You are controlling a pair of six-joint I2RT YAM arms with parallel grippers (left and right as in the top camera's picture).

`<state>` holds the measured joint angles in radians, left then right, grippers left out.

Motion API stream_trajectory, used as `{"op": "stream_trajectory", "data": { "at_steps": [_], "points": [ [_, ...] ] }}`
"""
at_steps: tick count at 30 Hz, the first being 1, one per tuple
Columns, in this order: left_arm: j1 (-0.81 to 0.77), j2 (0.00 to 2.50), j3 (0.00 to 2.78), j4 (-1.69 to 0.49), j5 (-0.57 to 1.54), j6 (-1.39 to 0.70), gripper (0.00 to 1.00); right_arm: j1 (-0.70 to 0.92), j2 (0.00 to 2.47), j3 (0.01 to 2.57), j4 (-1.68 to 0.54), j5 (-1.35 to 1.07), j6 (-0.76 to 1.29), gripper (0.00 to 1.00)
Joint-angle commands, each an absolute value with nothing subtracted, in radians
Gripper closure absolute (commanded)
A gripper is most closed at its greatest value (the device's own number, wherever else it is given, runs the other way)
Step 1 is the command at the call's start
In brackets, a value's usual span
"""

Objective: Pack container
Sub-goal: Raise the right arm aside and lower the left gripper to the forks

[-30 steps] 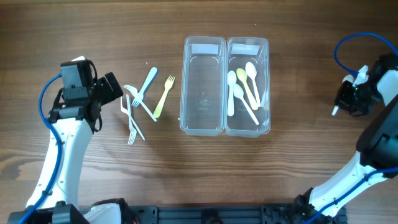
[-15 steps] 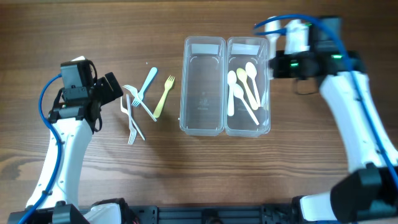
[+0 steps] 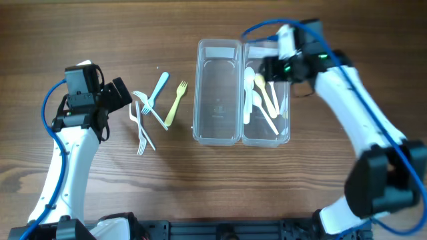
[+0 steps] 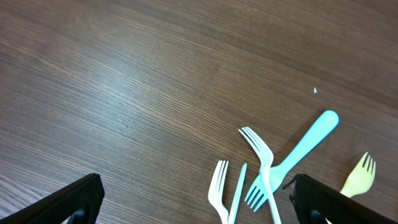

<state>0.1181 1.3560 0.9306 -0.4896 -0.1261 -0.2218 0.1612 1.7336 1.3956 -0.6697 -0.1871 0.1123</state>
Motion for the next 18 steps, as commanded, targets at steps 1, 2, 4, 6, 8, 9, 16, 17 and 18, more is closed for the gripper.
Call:
{"op": "stream_trajectory", "data": {
  "at_steps": [1,2,4,6,8,9,16,17,18],
  "points": [
    [0.123,1.358,0.95,-0.441,-0.11,-0.217,0.0,0.008,1.619,1.452,-0.667,-0.047,0.166,0.25],
    [0.122,1.358,0.95,-0.424,-0.049,-0.226,0.0,-0.037,1.618,1.452,-0.672,-0.048,0.187,0.23],
    [0.122,1.358,0.95,-0.422,0.113,-0.276,0.0,-0.13,1.629,1.451,-0.699,-0.053,0.257,0.2],
    [0.122,1.358,0.95,-0.419,0.222,-0.334,0.0,-0.199,1.642,1.446,-0.724,-0.088,0.281,0.2],
    [0.122,1.358,0.95,-0.424,0.234,-0.348,0.0,-0.245,1.659,1.445,-0.754,-0.113,0.281,0.2],
    [0.122,1.359,0.95,-0.426,0.231,-0.349,0.0,-0.256,1.668,1.445,-0.771,-0.112,0.28,0.2],
    [0.112,1.407,0.95,-0.591,0.097,-0.345,0.25,-0.255,1.72,1.445,-0.805,-0.112,0.291,0.2],
    [0.102,1.415,0.95,-0.604,0.099,-0.308,0.26,-0.255,1.721,1.445,-0.805,-0.112,0.291,0.2],
    [0.068,1.428,0.953,-0.625,0.099,-0.243,0.26,-0.255,1.724,1.445,-0.805,-0.112,0.291,0.2]
  ]
}}
